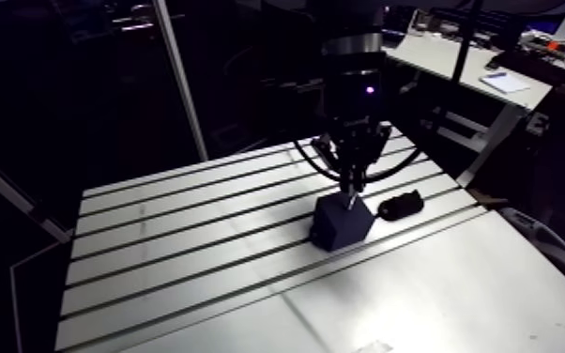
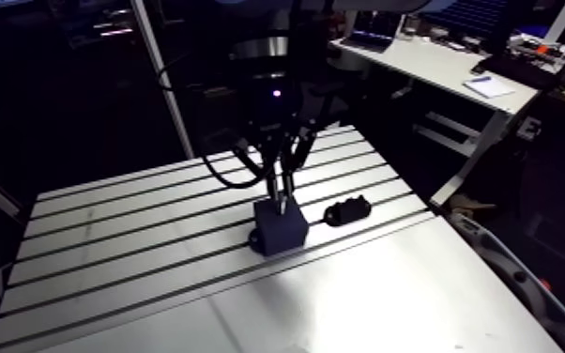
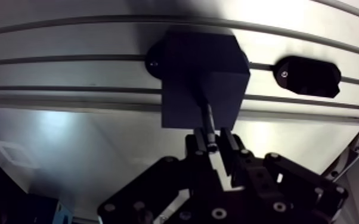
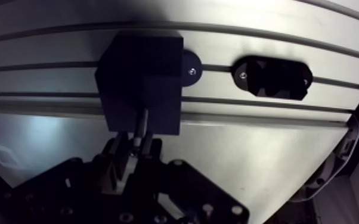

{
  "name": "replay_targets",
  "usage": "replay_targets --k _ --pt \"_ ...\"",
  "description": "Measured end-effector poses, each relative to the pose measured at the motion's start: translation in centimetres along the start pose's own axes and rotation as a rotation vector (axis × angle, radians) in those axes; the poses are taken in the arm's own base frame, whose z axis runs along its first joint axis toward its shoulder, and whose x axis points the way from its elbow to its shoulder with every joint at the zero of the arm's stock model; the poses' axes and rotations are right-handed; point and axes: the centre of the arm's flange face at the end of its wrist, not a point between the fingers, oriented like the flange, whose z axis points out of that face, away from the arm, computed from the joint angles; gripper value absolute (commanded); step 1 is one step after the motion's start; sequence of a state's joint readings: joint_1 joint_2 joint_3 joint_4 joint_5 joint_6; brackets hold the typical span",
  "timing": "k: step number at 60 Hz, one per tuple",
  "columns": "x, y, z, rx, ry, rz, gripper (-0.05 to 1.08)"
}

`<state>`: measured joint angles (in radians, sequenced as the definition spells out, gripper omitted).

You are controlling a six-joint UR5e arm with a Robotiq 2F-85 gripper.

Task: Pick up the M10 bolt and insert it into the hole until fully seated.

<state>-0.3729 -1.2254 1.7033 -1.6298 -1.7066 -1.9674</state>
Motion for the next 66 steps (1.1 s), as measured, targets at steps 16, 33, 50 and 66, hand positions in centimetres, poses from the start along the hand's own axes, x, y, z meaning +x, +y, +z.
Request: replay_targets --k 16,33,50,66 --pt "-0.01 -0.02 0.02 0.000 0.000 0.000 1.08" --pt "-0.01 -0.07 -0.01 0.000 0.000 -0.001 1.08" --pt "-0.04 -0.14 -0.07 0.000 0.001 -0.002 1.08" --pt "-0.09 -0.21 -0.11 0.000 0.001 -0.002 1.08"
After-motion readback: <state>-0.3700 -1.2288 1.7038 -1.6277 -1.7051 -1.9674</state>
